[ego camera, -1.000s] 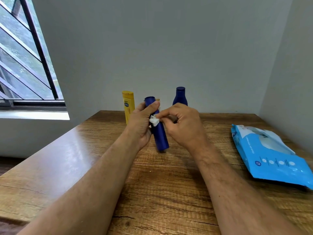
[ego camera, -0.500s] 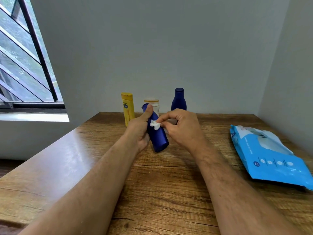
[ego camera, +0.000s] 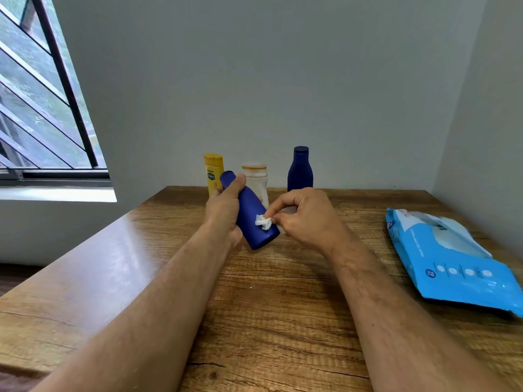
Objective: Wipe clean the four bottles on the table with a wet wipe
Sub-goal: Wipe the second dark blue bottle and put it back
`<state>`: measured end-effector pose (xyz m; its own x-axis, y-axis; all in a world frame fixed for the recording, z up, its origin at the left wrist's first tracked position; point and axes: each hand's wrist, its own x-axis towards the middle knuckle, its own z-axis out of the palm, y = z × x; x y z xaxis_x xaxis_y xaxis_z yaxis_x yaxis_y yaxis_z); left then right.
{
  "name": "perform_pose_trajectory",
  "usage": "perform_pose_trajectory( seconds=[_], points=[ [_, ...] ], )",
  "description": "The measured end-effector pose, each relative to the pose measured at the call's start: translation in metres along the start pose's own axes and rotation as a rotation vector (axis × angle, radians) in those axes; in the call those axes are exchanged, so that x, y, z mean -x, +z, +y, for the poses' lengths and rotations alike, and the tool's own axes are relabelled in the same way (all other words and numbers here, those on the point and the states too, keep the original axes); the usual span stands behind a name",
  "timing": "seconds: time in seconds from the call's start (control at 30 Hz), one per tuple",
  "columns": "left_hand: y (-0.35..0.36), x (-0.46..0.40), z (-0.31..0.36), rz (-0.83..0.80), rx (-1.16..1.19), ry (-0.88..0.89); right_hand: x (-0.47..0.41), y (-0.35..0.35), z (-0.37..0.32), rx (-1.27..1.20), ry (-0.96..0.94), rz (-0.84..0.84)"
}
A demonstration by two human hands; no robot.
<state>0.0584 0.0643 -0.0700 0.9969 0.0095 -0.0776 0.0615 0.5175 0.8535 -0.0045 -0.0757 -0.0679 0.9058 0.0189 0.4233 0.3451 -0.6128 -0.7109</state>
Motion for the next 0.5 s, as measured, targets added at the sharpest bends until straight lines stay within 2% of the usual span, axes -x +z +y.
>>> perform_pose_trajectory(
  seconds=[0.1, 0.2, 0.33, 0.5],
  points=[
    [0.008, 0.008, -0.005, -0.086, -0.012, -0.094, -0.001, 0.0, 0.0, -0.068, 0.013, 0.048],
    [0.012, 0.013, -0.003, -0.128, 0.059, -0.138, -0.004, 0.001, 0.001, -0.03, 0.021, 0.117],
    [0.011, 0.013, 0.002, -0.123, 0.084, -0.138, -0.002, -0.002, 0.001, -0.136, 0.043, 0.035],
    [0.009, 0.012, 0.007, -0.062, 0.101, -0.106, 0.001, -0.003, 0.001, 0.033, 0.002, 0.009]
  ],
)
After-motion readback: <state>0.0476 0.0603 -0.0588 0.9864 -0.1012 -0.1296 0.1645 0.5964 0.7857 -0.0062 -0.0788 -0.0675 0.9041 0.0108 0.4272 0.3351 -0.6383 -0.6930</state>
